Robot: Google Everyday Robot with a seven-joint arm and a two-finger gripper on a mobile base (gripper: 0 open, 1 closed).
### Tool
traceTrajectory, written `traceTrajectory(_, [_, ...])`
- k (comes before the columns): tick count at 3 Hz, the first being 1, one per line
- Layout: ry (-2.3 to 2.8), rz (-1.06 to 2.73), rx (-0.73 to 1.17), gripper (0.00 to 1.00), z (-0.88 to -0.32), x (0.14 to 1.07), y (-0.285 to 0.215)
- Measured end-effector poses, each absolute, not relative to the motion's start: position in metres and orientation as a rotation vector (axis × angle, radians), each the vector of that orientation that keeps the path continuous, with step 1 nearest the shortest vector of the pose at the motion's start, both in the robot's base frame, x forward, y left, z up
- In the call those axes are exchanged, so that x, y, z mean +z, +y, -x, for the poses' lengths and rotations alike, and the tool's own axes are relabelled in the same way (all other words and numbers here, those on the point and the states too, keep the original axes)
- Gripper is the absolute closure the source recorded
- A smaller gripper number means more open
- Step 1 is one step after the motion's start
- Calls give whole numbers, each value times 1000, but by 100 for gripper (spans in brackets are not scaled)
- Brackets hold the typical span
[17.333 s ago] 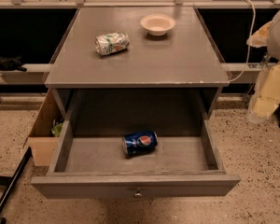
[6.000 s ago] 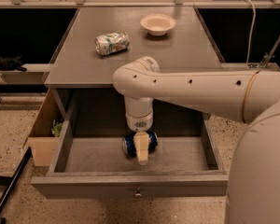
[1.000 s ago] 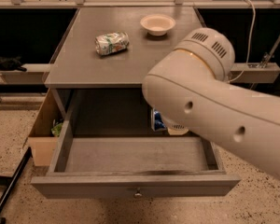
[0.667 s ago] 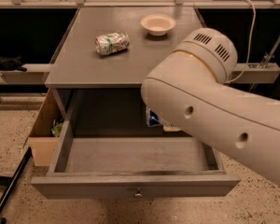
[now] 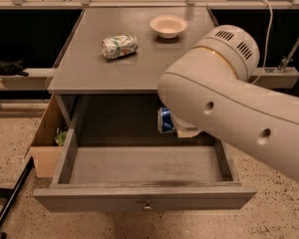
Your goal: Pick pepsi can from top drawer and place on counter
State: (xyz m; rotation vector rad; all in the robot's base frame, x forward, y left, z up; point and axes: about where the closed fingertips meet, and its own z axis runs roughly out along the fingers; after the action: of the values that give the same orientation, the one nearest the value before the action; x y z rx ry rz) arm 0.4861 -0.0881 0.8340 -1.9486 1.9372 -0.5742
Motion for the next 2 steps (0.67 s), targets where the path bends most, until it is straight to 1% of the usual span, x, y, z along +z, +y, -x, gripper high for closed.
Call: traceTrajectory(2, [1934,1897,-488,100,-522,850,-136])
